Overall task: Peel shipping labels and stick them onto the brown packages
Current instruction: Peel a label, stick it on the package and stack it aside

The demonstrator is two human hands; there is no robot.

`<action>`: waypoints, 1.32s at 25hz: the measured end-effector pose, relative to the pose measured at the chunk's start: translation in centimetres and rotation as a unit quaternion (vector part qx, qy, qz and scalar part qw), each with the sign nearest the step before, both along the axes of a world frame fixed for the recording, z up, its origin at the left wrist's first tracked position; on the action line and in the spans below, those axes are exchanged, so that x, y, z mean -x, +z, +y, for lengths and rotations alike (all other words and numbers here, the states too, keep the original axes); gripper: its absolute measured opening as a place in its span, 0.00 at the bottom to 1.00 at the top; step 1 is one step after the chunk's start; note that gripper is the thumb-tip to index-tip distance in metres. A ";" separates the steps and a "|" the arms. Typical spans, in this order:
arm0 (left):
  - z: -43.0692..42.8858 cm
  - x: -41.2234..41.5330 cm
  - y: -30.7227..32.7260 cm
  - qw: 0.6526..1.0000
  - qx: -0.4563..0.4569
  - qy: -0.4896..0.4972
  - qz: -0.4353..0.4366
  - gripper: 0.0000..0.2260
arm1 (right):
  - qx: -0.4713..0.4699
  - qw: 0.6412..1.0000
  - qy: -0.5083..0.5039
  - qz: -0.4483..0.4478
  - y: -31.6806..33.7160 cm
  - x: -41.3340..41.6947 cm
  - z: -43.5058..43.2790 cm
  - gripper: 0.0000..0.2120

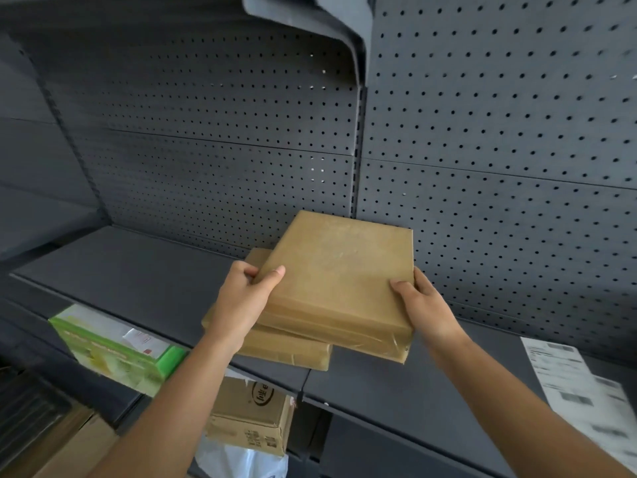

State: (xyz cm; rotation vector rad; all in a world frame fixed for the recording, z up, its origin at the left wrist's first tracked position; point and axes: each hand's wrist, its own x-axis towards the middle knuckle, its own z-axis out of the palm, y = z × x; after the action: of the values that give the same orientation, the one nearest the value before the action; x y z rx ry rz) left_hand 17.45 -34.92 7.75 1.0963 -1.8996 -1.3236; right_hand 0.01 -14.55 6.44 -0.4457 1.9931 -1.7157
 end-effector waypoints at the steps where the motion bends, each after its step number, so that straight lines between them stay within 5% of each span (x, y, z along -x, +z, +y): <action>1: 1.4 0.5 0.1 1.000 0.005 -0.012 -0.006 0.18 | -0.005 1.000 -0.010 0.002 0.0 0.6 1.6 0.13; 14: 14.9 6.9 -4.2 0.987 -0.027 -0.151 -0.052 0.21 | -0.009 0.992 -0.120 -0.034 -2.4 3.3 18.7 0.08; 27: 17.3 6.6 -8.5 0.981 -0.023 -0.162 -0.108 0.19 | -0.031 0.994 -0.091 -0.053 -8.7 3.4 21.3 0.21; 33: 17.2 6.5 -9.1 0.983 -0.018 -0.157 -0.098 0.19 | -0.035 0.995 -0.081 -0.038 -8.9 3.4 21.5 0.19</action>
State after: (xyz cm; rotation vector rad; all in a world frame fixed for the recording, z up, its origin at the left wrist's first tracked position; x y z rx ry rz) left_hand 10.90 -17.74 -1.34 1.0060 -2.2764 -1.4674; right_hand -3.34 6.94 -2.48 -0.1960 2.0755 -1.7237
